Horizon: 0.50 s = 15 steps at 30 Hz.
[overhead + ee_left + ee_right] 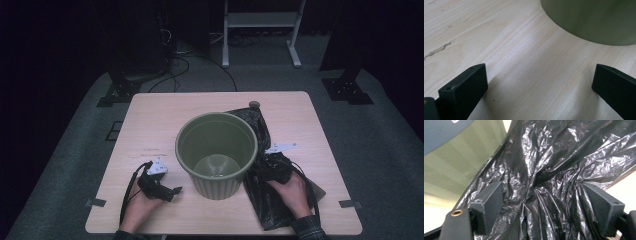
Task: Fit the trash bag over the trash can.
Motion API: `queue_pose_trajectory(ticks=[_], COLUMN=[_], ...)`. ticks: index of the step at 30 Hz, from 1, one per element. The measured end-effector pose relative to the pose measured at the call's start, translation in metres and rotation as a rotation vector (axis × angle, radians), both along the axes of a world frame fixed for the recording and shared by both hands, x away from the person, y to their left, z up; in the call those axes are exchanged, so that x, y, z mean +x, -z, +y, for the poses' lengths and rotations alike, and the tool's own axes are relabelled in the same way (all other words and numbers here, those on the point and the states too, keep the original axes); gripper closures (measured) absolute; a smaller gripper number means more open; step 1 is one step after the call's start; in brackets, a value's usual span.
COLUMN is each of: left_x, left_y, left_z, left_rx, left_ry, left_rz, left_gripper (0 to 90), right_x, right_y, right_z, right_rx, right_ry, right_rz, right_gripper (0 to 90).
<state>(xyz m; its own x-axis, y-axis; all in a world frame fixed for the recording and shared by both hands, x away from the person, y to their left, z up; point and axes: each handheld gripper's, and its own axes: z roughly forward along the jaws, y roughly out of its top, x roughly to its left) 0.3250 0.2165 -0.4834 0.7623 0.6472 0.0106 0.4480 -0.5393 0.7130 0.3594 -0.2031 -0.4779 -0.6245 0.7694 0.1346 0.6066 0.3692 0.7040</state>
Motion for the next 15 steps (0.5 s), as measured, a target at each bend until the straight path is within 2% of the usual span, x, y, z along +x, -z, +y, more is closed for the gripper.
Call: queue_pose_trajectory(ticks=[6, 9, 11, 15], left_x=[0.0, 0.0, 0.0, 0.0], left_y=[0.0, 0.0, 0.0, 0.0], left_z=[0.0, 0.0, 0.0, 0.0], left_rx=[0.0, 0.0, 0.001, 0.0], left_ry=[0.0, 0.0, 0.001, 0.0], left_rz=[0.0, 0.001, 0.0, 0.0], left_gripper=[0.0, 0.0, 0.0, 0.0], right_x=[-0.004, -0.007, -0.007, -0.008], right_y=[0.0, 0.0, 0.0, -0.001], right_z=[0.012, 0.015, 0.014, 0.012], right_rx=[-0.051, -0.093, -0.09, -0.086], right_ry=[-0.018, -0.01, -0.014, -0.012], right_rz=[-0.034, -0.07, -0.076, -0.078], right_gripper=[24.0, 34.2, 42.3, 52.8])
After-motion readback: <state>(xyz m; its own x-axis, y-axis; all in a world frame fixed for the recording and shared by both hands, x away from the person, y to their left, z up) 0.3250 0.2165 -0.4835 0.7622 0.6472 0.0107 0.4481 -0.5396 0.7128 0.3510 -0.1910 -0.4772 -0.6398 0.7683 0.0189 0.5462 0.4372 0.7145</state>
